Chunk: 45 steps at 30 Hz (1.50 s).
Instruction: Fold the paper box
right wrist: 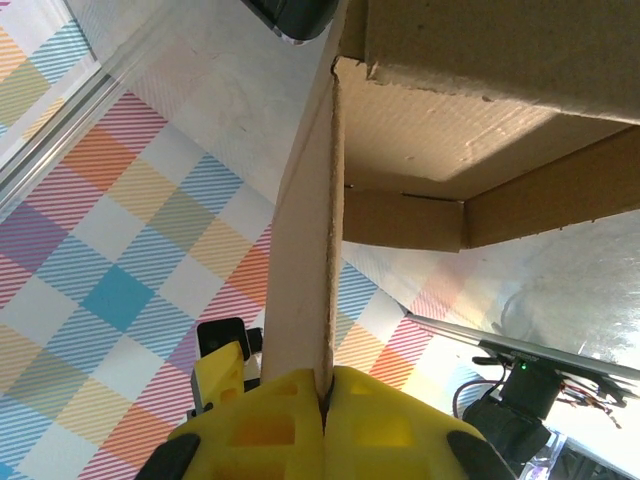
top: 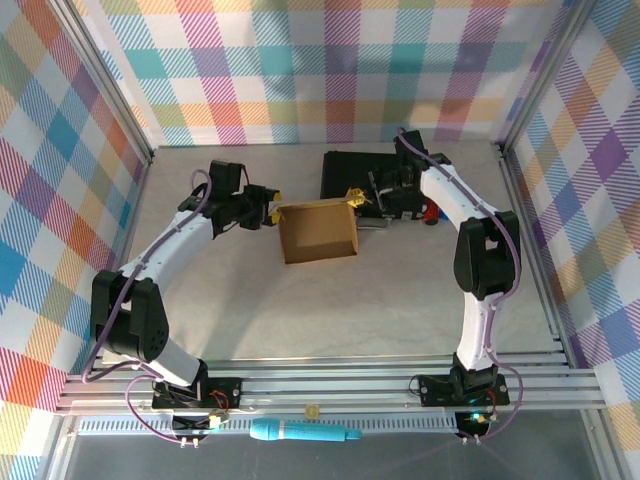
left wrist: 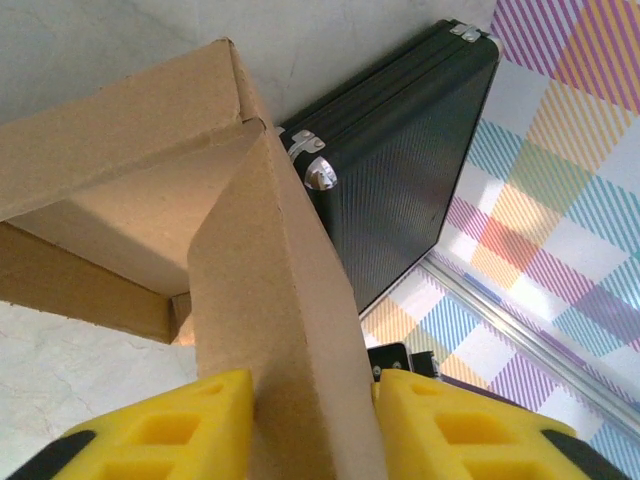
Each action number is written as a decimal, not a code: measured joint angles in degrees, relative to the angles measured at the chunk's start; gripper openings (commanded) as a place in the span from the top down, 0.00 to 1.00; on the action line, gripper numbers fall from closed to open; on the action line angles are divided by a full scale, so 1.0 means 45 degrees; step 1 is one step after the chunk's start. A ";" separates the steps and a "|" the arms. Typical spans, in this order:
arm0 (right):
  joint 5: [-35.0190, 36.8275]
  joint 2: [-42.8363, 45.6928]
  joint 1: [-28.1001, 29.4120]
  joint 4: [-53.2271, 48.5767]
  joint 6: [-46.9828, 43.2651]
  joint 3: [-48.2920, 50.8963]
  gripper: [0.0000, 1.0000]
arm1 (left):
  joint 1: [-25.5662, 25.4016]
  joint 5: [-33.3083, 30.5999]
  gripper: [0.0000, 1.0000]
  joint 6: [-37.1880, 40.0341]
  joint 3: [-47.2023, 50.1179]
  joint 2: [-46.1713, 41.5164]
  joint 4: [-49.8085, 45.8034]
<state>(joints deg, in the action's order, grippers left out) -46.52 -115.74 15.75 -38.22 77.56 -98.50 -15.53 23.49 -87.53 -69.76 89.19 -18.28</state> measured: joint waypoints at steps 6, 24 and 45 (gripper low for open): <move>0.0117 0.0039 -0.0015 0.0602 -0.0364 0.0758 1.00 | -0.0005 0.0015 0.69 0.0097 0.0826 0.0141 0.0743; 0.0933 0.0044 0.0282 0.0763 -0.4119 0.2341 0.99 | -0.0024 -0.0005 0.72 0.3104 0.2317 0.0918 0.1753; 0.2943 0.0044 0.0554 -0.2069 -0.7800 0.2030 0.71 | -0.0821 -0.0729 0.66 0.5833 0.2331 0.0933 -0.0646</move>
<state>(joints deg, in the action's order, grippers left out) -33.28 -115.55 18.24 -47.53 42.46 -89.36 -19.22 20.21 -61.28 -59.27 93.38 -21.19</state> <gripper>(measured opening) 0.267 0.325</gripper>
